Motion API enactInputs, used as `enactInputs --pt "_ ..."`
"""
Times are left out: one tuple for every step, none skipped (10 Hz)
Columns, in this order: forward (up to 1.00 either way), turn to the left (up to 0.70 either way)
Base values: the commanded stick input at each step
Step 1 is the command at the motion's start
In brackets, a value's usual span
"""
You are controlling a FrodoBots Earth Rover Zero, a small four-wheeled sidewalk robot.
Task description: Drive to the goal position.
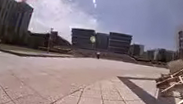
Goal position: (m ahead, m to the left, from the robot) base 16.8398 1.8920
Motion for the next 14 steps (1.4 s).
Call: enactInputs --pt "0.45 -0.24" --pt "0.45 -0.24" --pt "0.45 -0.23" --pt "0.45 -0.13" --pt "0.45 -0.03" --pt "0.45 0.03" --pt "0.45 0.03" --pt "0.45 0.03" --pt "0.45 0.03" --pt "0.45 0.03" --pt "0.45 0.03" --pt "0.45 0.03" --pt "0.45 0.03" --pt "0.45 0.03"
